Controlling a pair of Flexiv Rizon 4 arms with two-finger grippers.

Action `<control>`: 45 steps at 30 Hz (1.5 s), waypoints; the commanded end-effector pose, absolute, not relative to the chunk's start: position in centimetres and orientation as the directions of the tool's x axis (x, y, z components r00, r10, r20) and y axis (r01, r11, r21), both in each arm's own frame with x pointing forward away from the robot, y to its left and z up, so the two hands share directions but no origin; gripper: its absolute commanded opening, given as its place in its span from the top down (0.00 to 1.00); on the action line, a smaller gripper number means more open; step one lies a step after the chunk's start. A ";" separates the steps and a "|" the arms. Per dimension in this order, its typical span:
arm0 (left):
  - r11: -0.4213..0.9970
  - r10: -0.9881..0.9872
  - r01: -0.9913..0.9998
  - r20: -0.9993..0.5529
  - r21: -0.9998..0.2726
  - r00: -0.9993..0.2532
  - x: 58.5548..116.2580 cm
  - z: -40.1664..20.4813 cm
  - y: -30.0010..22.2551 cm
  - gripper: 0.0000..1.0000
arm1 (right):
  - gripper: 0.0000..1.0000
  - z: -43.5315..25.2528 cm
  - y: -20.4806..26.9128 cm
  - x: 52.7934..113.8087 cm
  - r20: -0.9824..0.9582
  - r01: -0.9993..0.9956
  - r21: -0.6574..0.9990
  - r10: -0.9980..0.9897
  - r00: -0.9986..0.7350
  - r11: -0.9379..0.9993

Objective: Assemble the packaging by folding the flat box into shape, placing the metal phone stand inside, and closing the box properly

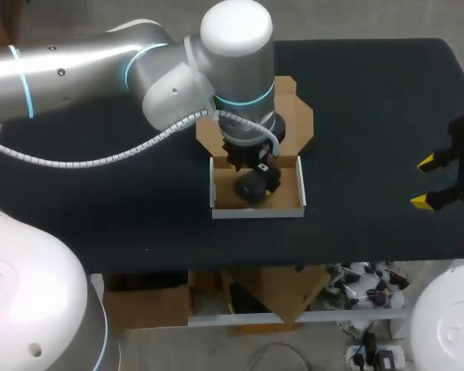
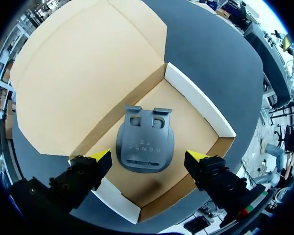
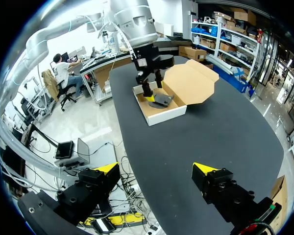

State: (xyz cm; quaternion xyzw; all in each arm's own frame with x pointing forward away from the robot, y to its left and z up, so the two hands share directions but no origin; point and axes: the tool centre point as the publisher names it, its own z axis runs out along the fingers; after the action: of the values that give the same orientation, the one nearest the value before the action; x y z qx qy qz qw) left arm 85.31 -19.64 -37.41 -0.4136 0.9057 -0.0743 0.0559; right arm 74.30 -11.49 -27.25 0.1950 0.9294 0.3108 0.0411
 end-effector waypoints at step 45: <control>0.408 -0.908 -0.899 0.029 -0.160 -0.418 83.8 -35.6 -20.6 0.00 | 0.00 -26.9 -11.4 75.4 0.003 0.258 0.588 0.317 -0.948 0.767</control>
State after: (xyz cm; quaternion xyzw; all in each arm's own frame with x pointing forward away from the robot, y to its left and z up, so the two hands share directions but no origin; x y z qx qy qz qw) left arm 84.03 -20.58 -35.27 -0.5369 0.8401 -0.0722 0.0275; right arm 75.03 -11.38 -26.96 0.1563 0.9384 0.3037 0.0521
